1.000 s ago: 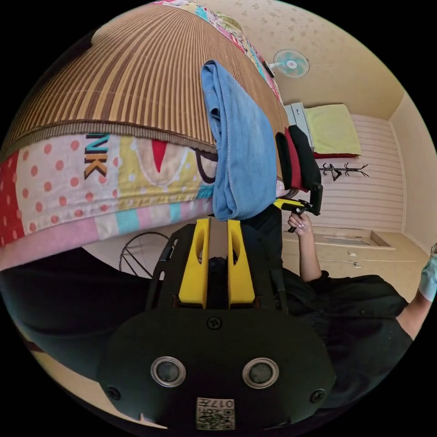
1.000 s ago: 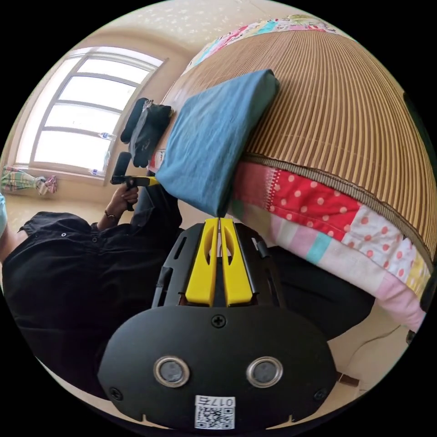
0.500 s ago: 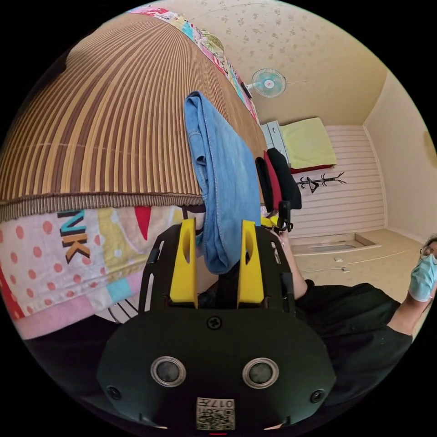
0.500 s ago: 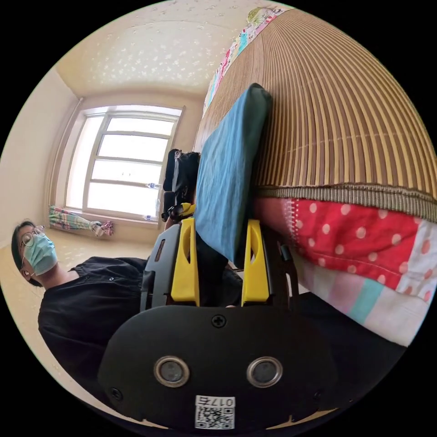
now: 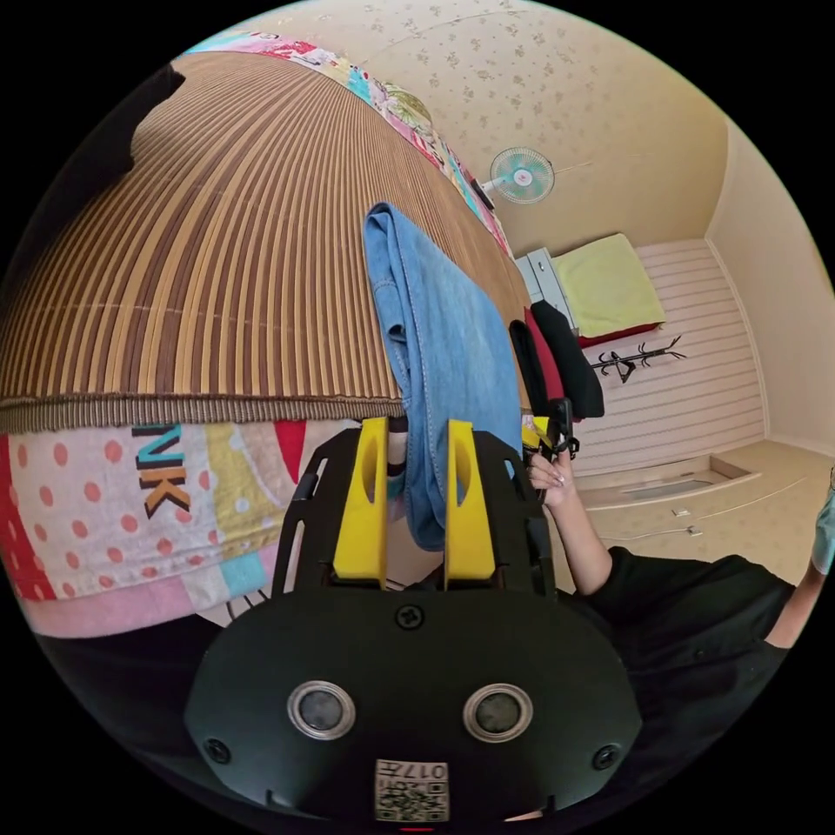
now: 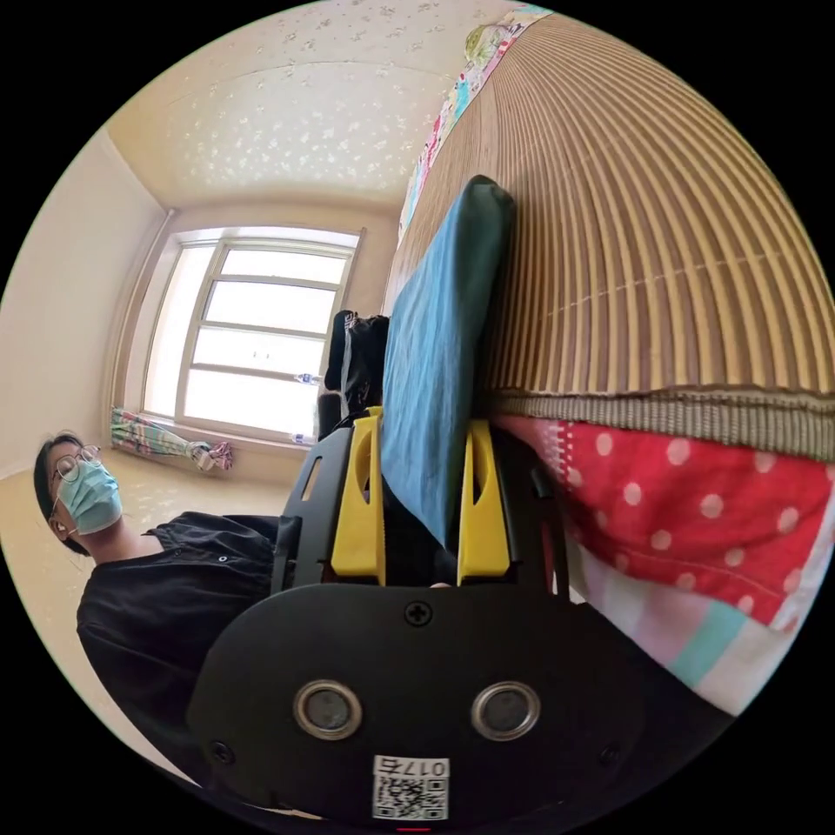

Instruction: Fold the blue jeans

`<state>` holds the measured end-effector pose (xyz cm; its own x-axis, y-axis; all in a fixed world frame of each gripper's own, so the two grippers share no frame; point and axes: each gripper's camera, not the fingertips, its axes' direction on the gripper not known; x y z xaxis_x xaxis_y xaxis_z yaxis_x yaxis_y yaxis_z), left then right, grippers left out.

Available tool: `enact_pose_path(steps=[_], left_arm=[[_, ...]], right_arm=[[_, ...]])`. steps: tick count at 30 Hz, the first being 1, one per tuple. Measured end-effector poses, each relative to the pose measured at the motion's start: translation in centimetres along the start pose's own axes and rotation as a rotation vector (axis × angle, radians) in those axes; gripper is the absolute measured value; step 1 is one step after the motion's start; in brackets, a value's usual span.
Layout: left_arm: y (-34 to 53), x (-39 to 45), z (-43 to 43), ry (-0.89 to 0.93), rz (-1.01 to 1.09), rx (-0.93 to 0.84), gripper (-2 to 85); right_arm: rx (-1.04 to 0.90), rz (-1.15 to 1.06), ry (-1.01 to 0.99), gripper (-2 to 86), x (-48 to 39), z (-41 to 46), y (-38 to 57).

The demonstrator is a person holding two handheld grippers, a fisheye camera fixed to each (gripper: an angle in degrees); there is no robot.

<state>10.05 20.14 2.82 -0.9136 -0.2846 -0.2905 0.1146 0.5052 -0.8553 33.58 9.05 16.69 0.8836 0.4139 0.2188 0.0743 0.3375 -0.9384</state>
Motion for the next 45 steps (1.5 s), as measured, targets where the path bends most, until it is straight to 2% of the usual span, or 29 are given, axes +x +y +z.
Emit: enact_pose_path(steps=[4, 8, 11, 18, 22, 27, 32, 37, 43, 45], left_arm=[[1.3, -1.6, 0.0, 0.063, -0.020, -0.010, 10.2], [1.1, -1.9, -1.0, 0.031, 0.048, -0.019, 10.3], [0.4, -3.0, -0.8, 0.078, 0.052, -0.044, 11.3], [1.4, -3.4, -0.6, -0.009, 0.072, -0.037, 11.1], [2.3, -5.8, -1.5, 0.055, 0.018, -0.012, 10.2], [3.9, -6.3, -2.8, 0.136, 0.050, -0.033, 7.0], [6.2, -3.8, -5.0, 0.255, 0.113, 0.013, 6.2], [6.1, -0.8, -4.3, 0.380, 0.133, 0.016, 5.8], [1.0, 6.4, -1.5, 0.322, 0.252, 0.032, 5.5], [-1.1, 9.2, -0.4, 0.358, 0.271, 0.045, 5.5]], right_arm=[[-0.005, -0.003, -0.015, 13.2, -1.6, 0.7, 0.5], [0.026, 0.003, 0.030, 13.5, -3.3, -3.3, 1.4], [0.023, 0.026, 0.021, 13.4, -3.9, -5.0, 1.5], [0.005, 0.014, -0.104, 12.6, -5.9, 0.9, 0.6], [0.026, -0.003, -0.042, 8.7, -8.3, 2.2, 0.6], [-0.044, -0.109, -0.105, 7.0, -13.6, 2.4, 0.3], [-0.027, -0.208, -0.129, 6.3, -21.0, -0.1, 0.8], [-0.010, -0.235, -0.210, 5.7, -24.5, -4.6, -2.0], [-0.014, -0.292, -0.133, 5.1, -32.6, -12.0, -10.9], [-0.017, -0.338, -0.092, 5.0, -36.5, -14.9, -13.8]])
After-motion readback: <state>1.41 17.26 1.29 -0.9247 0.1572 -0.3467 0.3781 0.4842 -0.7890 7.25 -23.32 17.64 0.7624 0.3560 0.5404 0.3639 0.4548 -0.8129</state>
